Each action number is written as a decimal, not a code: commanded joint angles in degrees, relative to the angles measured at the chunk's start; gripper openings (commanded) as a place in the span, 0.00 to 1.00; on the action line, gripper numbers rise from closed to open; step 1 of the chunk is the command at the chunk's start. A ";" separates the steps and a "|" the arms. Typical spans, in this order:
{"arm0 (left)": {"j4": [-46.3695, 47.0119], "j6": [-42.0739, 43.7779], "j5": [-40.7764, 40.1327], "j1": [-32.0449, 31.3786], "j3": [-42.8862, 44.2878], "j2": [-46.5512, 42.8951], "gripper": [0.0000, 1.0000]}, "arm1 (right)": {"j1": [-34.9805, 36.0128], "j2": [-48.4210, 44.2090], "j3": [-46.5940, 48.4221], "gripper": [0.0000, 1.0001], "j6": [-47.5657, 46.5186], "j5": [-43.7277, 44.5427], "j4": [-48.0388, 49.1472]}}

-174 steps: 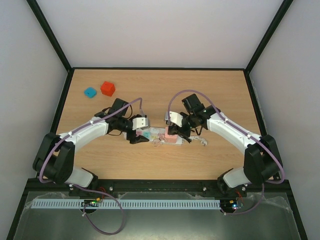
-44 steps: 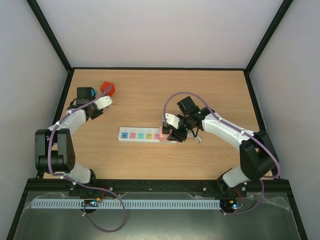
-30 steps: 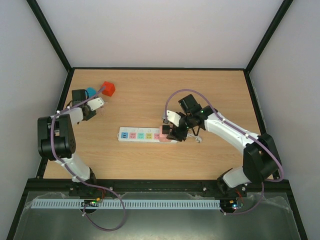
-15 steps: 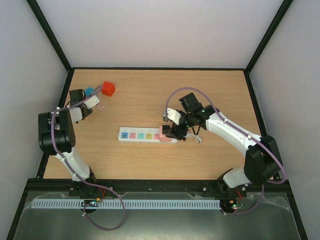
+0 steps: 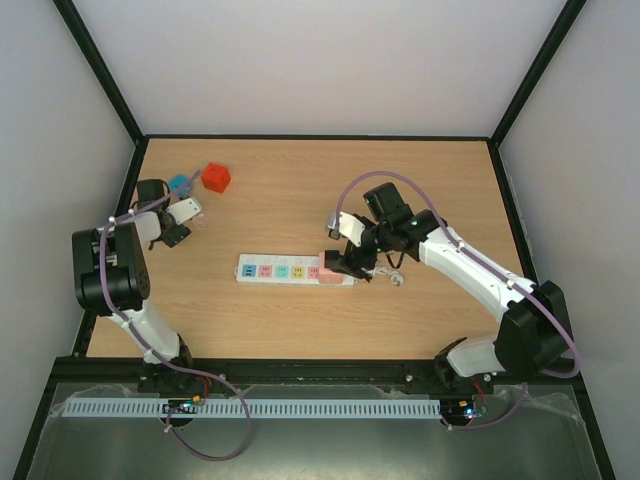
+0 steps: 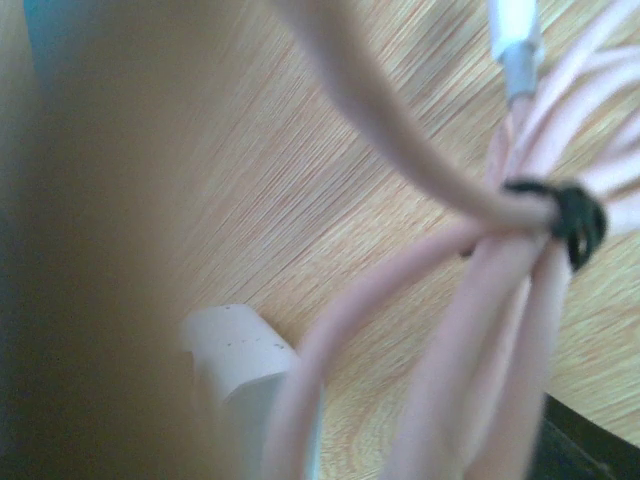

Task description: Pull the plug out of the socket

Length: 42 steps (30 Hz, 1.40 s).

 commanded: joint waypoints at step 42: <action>-27.86 -15.06 45.50 -32.00 9.42 -20.39 0.91 | -13.80 -8.46 -15.25 0.85 -0.57 -21.31 14.61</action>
